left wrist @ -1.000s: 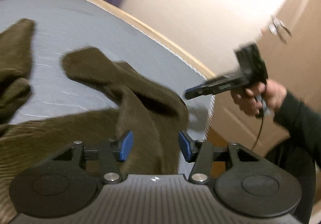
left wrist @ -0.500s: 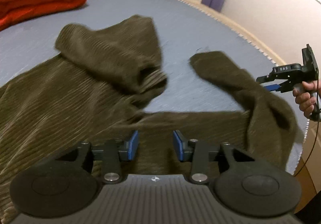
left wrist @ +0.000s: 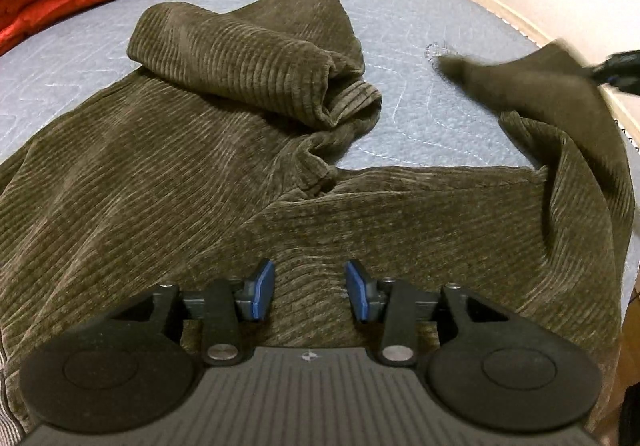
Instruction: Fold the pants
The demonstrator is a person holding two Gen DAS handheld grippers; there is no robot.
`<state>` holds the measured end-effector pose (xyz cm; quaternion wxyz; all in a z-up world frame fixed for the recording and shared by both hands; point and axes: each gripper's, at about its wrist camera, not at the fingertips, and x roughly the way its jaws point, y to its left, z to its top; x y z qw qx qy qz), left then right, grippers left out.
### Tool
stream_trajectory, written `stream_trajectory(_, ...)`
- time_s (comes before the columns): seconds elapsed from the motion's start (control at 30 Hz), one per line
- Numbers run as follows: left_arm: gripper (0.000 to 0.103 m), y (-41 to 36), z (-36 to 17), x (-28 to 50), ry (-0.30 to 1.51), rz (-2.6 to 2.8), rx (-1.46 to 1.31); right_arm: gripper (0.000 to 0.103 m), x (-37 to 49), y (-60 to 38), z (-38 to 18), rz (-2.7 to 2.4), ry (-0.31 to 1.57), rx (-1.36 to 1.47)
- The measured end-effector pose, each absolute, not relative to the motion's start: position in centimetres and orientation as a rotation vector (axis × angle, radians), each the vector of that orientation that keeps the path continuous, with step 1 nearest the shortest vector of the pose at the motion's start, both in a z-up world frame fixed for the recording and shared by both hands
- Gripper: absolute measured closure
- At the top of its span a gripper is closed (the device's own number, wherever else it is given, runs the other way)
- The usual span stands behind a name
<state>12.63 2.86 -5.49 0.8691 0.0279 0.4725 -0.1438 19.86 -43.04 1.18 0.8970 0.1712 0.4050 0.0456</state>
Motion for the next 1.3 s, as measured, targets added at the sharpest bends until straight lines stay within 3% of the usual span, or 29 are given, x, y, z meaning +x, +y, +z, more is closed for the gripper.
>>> stream_trajectory(0.17, 0.056, 1.7, -5.0, 12.4, 0.984, -0.329, 0.074, 0.096, 12.8, -51.1, 4.7, -0.313, 0.664, 0.454)
stream_trajectory(0.27, 0.054, 1.1, -4.7, 11.8, 0.981, -0.373, 0.076, 0.096, 8.8, -57.5, 1.1, -0.697, 0.754, 0.571)
stream_trajectory(0.4, 0.054, 0.6, -4.6, 11.3, 0.979, -0.41, 0.074, 0.096, 6.6, -62.2, -4.3, -0.78, 0.867, 0.728)
stream_trajectory(0.57, 0.053, 0.3, -4.1, 10.9, 0.97, -0.459, 0.064, 0.094, 8.1, -61.6, -4.0, -0.775, 0.869, 0.647)
stream_trajectory(0.7, 0.049, 0.4, -4.1, 10.8, 0.974, -0.452, 0.072, 0.077, 8.3, -59.8, -0.9, -0.871, 0.738, 0.505)
stream_trajectory(0.87, 0.049, 0.5, -4.2, 10.7, 0.976, -0.453, 0.074, 0.066, 11.9, -57.2, 0.1, -0.559, 0.615, 0.476)
stream_trajectory(1.0, 0.049, 1.1, -3.8, 10.9, 0.961, -0.446, 0.062, 0.065, 16.6, -55.2, -2.2, -0.429, 0.684, 0.451)
stream_trajectory(1.1, 0.049, 2.3, -2.9, 11.2, 0.928, -0.418, 0.048, 0.051, 18.9, -54.8, -3.6, -0.452, 0.683, 0.469)
stream_trajectory(1.3, 0.047, 7.6, -1.0, 11.8, 0.86, -0.297, -0.035, 0.048, 23.1, -53.3, -6.7, -0.521, 0.826, 0.404)
